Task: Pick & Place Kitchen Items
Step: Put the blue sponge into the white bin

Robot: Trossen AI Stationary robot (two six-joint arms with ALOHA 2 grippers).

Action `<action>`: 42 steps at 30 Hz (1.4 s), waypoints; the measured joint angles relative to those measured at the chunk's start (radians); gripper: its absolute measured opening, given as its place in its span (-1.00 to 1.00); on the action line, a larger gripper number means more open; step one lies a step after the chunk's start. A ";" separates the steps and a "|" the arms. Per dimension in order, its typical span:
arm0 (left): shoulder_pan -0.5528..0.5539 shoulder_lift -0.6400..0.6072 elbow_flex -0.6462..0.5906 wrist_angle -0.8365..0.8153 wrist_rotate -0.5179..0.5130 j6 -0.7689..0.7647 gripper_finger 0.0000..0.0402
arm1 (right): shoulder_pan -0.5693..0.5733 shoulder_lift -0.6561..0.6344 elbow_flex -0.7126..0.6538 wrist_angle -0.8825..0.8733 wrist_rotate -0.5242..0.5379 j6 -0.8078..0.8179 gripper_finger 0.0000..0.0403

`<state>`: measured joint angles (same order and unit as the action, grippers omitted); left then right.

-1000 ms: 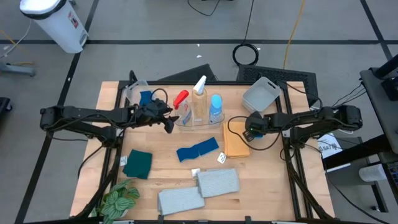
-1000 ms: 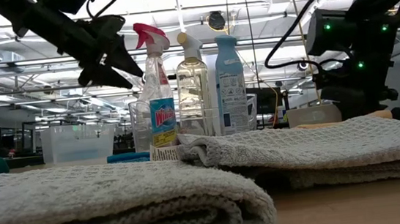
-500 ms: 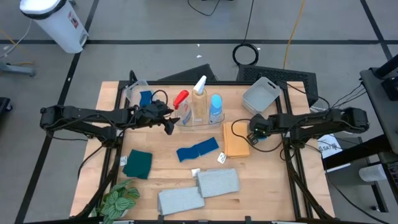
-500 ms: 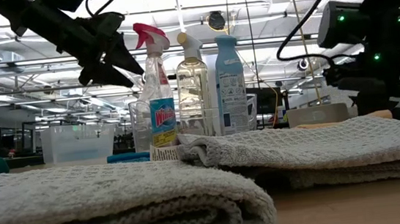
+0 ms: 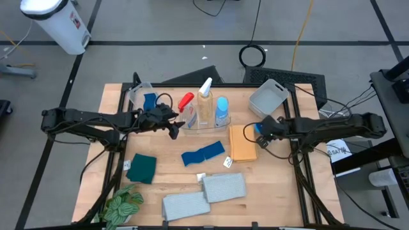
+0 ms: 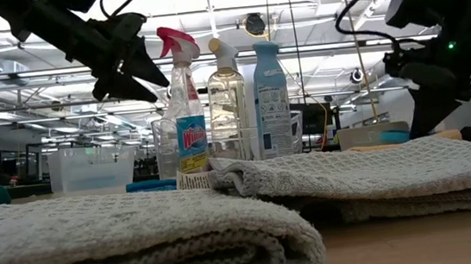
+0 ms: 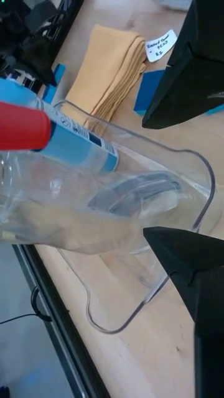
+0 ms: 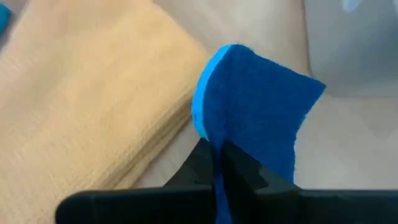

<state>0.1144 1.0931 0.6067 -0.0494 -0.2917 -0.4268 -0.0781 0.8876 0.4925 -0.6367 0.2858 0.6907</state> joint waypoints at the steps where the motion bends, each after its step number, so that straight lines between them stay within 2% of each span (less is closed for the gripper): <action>1: -0.002 0.000 0.000 0.000 0.000 -0.001 0.36 | 0.002 -0.011 0.000 0.001 0.003 0.000 -1.00; 12: -0.006 0.000 0.000 0.000 0.000 -0.001 0.36 | 0.004 -0.070 0.002 0.020 0.030 -0.029 -1.00; 32: -0.006 0.000 0.000 -0.001 0.000 -0.004 0.36 | 0.005 -0.070 0.003 0.219 0.027 -0.146 -1.00; 42: -0.006 0.000 0.000 -0.001 0.000 -0.004 0.36 | 0.052 -0.070 0.003 0.368 0.027 -0.233 -1.00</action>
<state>0.1085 1.0931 0.6067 -0.0502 -0.2913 -0.4309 -0.0263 0.8177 0.4953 -0.2683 0.3130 0.4580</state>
